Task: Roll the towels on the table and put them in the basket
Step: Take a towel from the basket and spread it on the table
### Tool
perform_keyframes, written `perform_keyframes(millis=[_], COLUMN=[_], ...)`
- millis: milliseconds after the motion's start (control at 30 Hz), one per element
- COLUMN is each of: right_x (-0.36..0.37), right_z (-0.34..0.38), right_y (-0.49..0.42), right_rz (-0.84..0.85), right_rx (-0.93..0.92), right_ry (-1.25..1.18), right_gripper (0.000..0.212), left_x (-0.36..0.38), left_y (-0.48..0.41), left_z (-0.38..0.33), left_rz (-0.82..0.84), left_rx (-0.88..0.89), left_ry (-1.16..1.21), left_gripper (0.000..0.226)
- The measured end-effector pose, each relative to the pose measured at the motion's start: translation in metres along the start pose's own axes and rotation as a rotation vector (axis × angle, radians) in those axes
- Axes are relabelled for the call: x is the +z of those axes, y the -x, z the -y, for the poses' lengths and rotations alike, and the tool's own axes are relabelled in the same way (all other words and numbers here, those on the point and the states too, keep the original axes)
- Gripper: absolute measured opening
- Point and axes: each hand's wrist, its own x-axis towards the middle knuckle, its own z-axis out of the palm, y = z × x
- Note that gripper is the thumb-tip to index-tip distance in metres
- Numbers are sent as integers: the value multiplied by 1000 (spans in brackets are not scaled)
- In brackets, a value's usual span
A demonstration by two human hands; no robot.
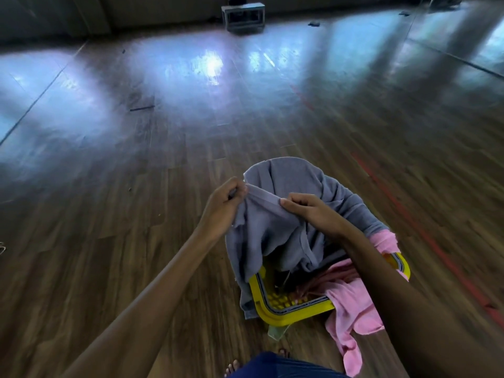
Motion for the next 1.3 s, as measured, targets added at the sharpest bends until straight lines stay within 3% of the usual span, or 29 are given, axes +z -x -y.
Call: perform_keyframes(millis=[167, 267, 367, 500, 567, 667, 967, 1067, 1200, 1300], right_x=[-14, -11, -6, 1, 3, 3, -11, -22, -21, -9], right_z=[-18, -14, 0, 20, 26, 28, 7, -5, -1, 16], right_y=[11, 8, -1, -9, -10, -12, 6, 15, 12, 3], right_rz=[12, -39, -63, -37, -22, -32, -26, -39, -79, -71], right_rx=[1, -45, -99, -132, -114, -80, -17, 13, -64, -125], right_ry=[-11, 36, 65, 41, -1, -39, 36, 82, 136, 115], right_gripper=[30, 38, 38, 28, 22, 19, 30, 36, 37, 37], left_x=[-15, -8, 6, 20, 22, 20, -10, -27, -26, -8], left_y=[0, 0, -4, -7, -8, -10, -15, -17, -18, -15], left_z=[14, 8, 0, -12, -12, -10, -6, 0, 1, -6], left_rz=[-69, -54, 47, 240, 273, 221, -15, -130, -27, 55], left_rx=[-16, -48, -112, -129, -99, -71, -72, -69, -96, -116], left_ry=[-2, 23, 82, 76, 68, 76, 3, 26, 57, 81], left_gripper=[25, 35, 19, 50, 41, 18, 21, 6, 36, 35])
